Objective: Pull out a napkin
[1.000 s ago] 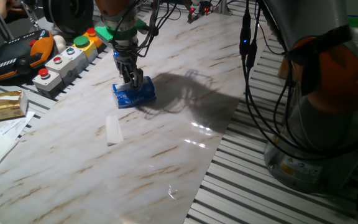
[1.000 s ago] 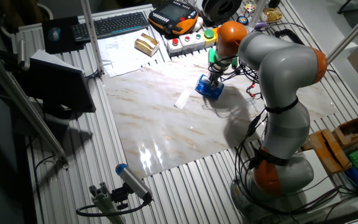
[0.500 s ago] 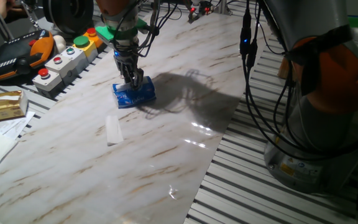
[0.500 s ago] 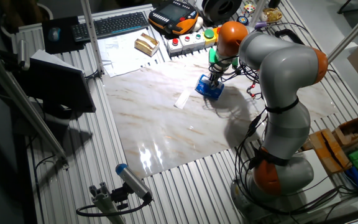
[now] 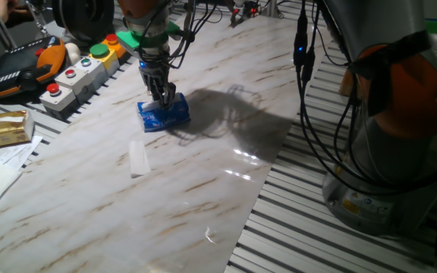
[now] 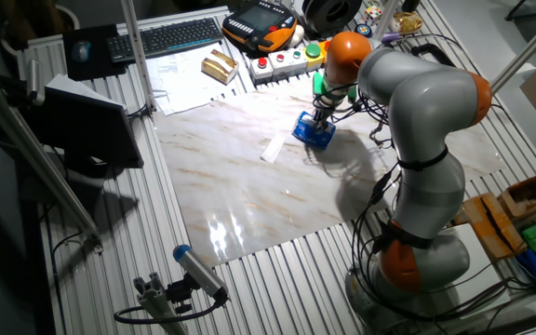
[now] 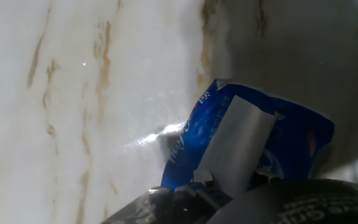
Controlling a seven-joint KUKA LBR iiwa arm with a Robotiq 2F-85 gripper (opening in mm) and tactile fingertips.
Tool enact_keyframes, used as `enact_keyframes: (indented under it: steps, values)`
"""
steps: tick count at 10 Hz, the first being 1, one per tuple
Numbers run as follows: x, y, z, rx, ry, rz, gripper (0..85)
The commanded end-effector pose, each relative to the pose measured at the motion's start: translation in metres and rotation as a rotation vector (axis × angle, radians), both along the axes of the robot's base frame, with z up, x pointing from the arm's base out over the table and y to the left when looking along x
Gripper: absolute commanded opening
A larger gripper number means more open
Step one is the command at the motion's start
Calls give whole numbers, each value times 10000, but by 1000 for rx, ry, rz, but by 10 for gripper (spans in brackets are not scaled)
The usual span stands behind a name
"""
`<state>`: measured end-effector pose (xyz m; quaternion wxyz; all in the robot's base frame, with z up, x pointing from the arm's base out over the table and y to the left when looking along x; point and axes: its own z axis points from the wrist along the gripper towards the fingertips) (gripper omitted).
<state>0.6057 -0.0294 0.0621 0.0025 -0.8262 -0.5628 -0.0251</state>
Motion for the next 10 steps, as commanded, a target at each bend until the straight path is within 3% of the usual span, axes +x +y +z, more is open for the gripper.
enact_keyframes:
  steps: [1,10]
  values:
    - [-3,1,0,0,0,2,397]
    - [-50,7,67,-5,-3,11,363]
